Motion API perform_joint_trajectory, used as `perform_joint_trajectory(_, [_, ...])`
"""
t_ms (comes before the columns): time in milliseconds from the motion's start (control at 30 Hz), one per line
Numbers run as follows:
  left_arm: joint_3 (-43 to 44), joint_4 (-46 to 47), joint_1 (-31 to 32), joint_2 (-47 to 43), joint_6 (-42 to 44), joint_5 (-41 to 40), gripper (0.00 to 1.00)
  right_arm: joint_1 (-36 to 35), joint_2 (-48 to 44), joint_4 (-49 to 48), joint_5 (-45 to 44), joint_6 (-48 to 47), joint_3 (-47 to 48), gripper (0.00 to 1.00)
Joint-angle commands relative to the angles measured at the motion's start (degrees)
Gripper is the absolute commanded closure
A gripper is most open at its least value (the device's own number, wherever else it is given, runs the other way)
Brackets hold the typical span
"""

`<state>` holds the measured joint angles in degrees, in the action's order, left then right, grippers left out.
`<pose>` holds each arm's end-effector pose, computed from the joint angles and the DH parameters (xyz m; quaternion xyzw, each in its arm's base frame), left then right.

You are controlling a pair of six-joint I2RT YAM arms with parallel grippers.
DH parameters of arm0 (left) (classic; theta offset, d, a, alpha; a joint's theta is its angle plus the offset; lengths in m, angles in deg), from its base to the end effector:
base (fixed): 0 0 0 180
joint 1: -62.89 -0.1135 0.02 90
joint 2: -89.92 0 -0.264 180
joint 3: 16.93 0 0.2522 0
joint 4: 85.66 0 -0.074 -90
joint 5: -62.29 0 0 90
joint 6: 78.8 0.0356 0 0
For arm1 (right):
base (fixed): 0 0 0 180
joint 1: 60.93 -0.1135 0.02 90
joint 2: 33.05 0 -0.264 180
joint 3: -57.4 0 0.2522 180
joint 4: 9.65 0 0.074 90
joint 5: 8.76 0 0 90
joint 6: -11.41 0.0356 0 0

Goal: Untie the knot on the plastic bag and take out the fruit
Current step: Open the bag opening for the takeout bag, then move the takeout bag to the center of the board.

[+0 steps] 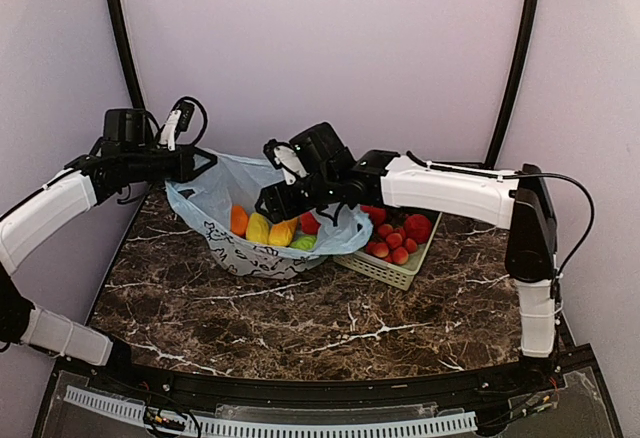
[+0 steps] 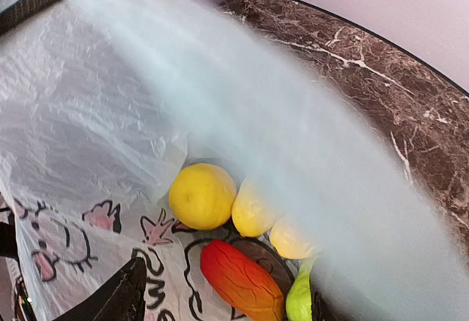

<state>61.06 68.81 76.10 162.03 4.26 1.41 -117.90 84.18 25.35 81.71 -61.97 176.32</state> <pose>0.2772 -0.0829 0.3552 0.1879 0.7820 -0.2999 0.5130 0.2638 0.4063 0.2955 -0.3054 0.8254 0.2873 0.3780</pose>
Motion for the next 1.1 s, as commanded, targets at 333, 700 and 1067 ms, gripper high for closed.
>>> perform_joint_trajectory(333, [-1.7, 2.1, 2.2, -0.1, -1.4, 0.7, 0.99, -1.8, 11.6, -4.6, 8.7, -0.3, 9.8, 0.17])
perform_joint_trajectory(700, [-5.4, 4.1, 2.0, -4.1, -3.6, -4.8, 0.99, -7.4, 3.9, -8.0, 17.5, -1.5, -15.6, 0.16])
perform_joint_trajectory(1067, [-14.4, -1.2, 1.6, -10.0, 2.4, 3.2, 0.99, -7.8, -1.2, -8.3, 8.5, -0.6, -16.8, 0.15])
